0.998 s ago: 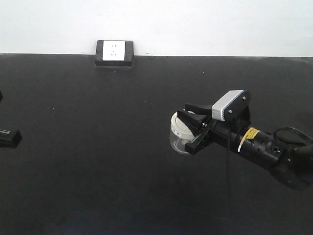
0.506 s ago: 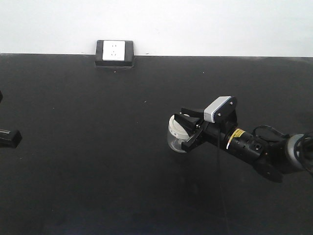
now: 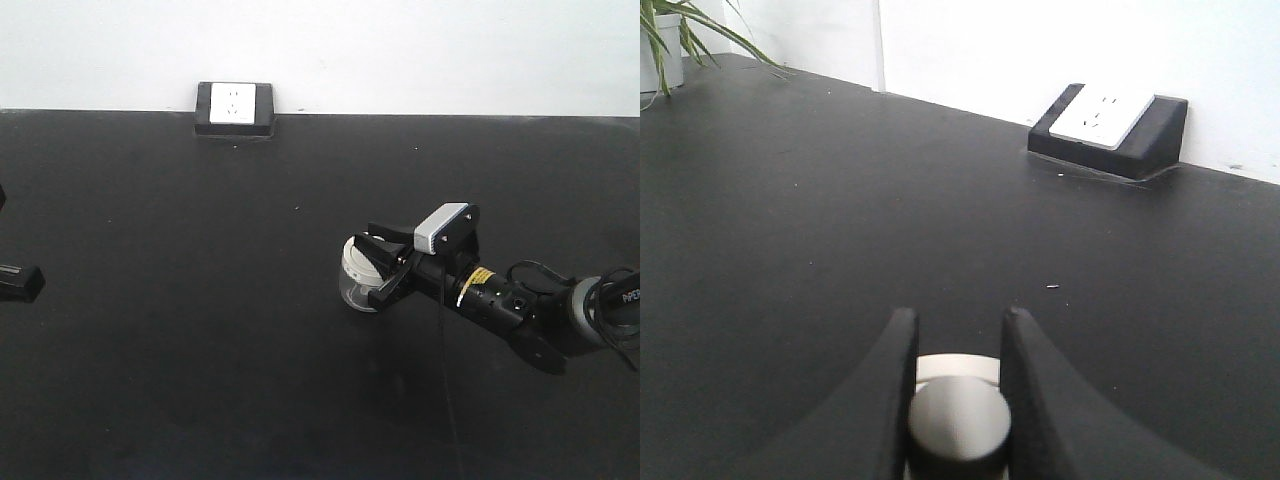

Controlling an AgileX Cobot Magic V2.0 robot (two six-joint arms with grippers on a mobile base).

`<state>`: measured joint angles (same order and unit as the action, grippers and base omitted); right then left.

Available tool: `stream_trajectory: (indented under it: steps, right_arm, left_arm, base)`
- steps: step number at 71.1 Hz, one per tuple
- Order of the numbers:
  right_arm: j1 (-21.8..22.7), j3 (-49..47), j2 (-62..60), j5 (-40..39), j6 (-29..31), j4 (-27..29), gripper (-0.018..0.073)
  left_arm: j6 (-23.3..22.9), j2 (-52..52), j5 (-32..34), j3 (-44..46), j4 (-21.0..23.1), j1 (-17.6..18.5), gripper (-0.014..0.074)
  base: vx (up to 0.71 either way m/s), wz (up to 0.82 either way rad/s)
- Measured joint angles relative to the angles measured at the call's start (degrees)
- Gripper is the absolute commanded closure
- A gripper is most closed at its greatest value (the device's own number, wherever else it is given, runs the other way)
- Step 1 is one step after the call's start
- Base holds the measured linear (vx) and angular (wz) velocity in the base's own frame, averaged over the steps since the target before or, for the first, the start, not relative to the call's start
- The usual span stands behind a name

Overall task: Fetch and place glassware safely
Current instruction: 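Extend the right gripper forward and lower the jar onto the counter, then open the right gripper to release the jar lid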

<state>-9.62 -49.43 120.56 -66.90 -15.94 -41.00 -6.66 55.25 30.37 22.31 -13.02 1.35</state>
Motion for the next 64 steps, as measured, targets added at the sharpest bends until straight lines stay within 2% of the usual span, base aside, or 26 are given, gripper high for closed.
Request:
stream_trajectory:
  steps: [10, 27, 35, 44, 64]
  right_arm:
    - [0.0, 0.0, 0.0, 0.0, 0.0, -0.05, 0.0416]
    - [0.0, 0.0, 0.0, 0.22, -0.17, -0.64, 0.0046]
    - [0.02, 0.0, 0.02, 0.62, -0.17, -0.69, -0.0079]
    - [0.07, 0.0, 0.26, 0.75, -0.17, -0.81, -0.012]
    - [0.07, 0.0, 0.53, 0.75, -0.17, -0.87, -0.0072]
  left_arm:
    - [0.0, 0.0, 0.0, 0.0, 0.0, 0.0, 0.0603]
    - [0.0, 0.0, 0.0, 0.0, 0.0, 0.0, 0.0603]
    - [0.0, 0.0, 0.0, 0.0, 0.0, 0.0, 0.0603]
    - [0.0, 0.0, 0.0, 0.0, 0.0, 0.0, 0.0603]
    - [0.0, 0.0, 0.0, 0.0, 0.0, 0.0, 0.0603]
  base:
    - [0.0, 0.0]
    - [0.0, 0.0]
    - [0.0, 0.0]
    - [0.0, 0.0]
    - [0.0, 0.0]
